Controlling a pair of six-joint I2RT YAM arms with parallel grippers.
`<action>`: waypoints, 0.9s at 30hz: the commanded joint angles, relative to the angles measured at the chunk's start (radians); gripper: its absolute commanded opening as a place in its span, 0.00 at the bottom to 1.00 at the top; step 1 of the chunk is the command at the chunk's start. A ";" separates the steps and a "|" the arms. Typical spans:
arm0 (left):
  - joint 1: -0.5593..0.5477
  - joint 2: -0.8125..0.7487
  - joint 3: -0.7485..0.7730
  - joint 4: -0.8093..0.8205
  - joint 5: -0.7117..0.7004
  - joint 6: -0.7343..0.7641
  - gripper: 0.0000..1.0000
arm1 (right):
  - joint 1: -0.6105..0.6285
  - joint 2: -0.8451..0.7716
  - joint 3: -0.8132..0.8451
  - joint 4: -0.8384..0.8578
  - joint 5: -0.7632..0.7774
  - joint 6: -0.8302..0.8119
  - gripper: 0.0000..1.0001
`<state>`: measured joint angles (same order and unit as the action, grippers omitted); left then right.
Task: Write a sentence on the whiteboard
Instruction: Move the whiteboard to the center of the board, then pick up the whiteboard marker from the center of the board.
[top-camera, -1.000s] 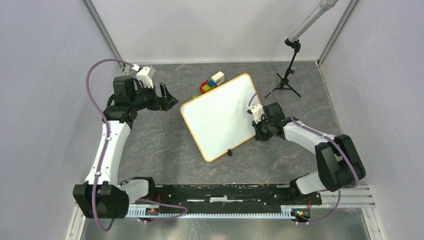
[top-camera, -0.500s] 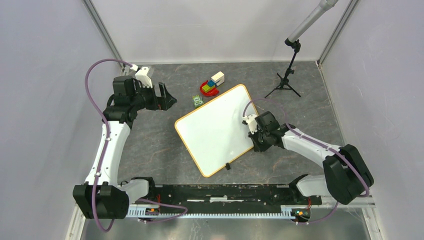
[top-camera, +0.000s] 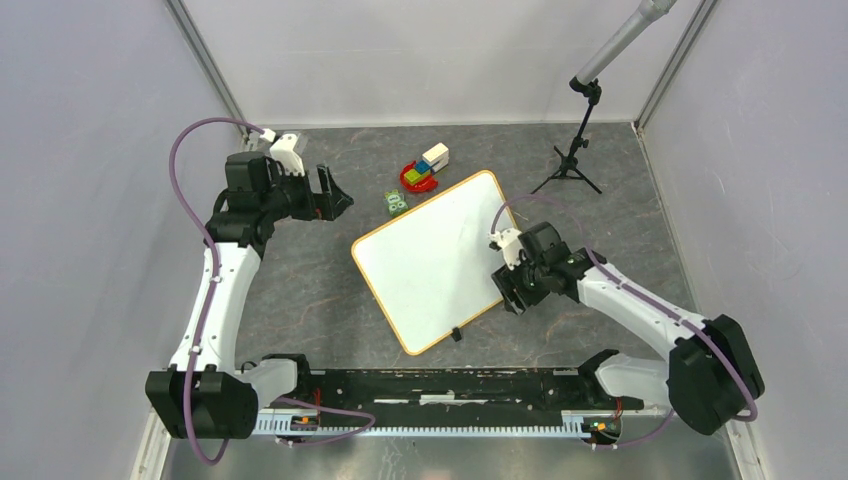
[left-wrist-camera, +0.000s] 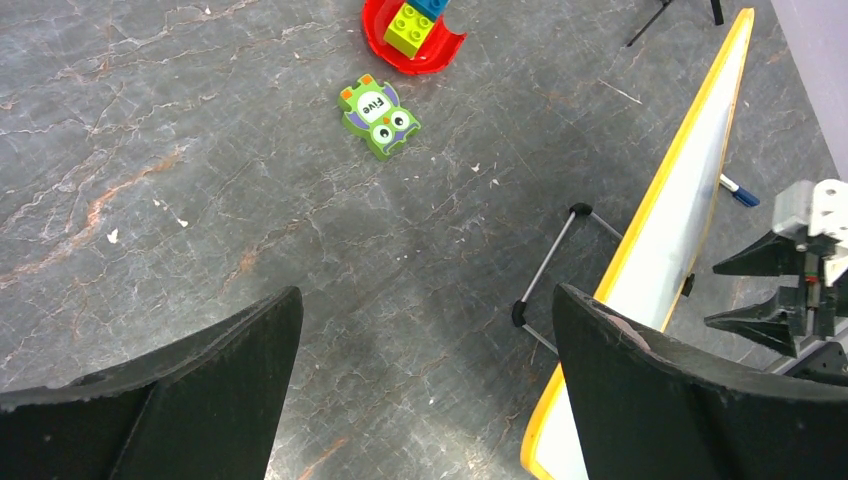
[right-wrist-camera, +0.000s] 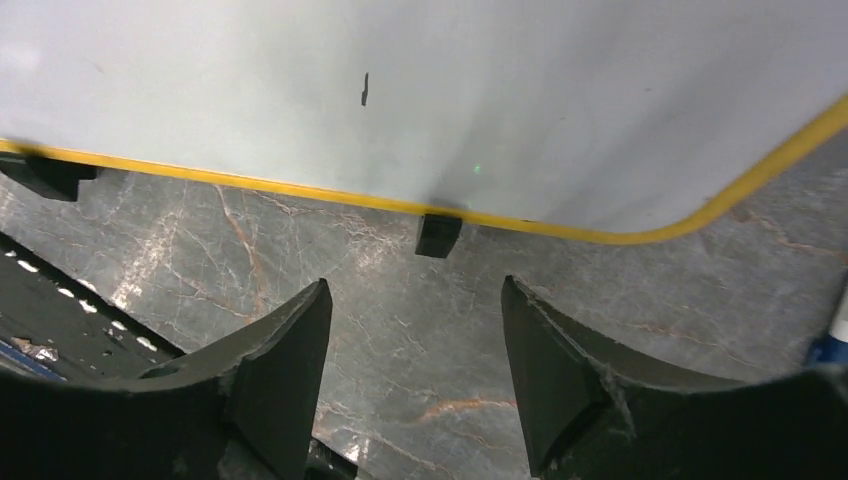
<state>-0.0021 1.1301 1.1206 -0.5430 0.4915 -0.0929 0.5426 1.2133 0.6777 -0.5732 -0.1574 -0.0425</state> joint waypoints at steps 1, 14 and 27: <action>0.000 0.000 0.054 0.022 0.000 -0.040 1.00 | -0.051 -0.053 0.105 -0.062 0.044 -0.077 0.69; -0.001 0.073 0.156 -0.090 -0.055 0.008 1.00 | -0.421 0.202 0.425 -0.269 -0.019 -0.701 0.78; 0.001 0.063 0.148 -0.110 0.006 0.027 1.00 | -0.412 0.540 0.607 -0.396 0.089 -0.775 0.55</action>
<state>-0.0021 1.2110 1.2438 -0.6590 0.4622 -0.0910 0.1287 1.7096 1.2217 -0.9363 -0.1112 -0.7845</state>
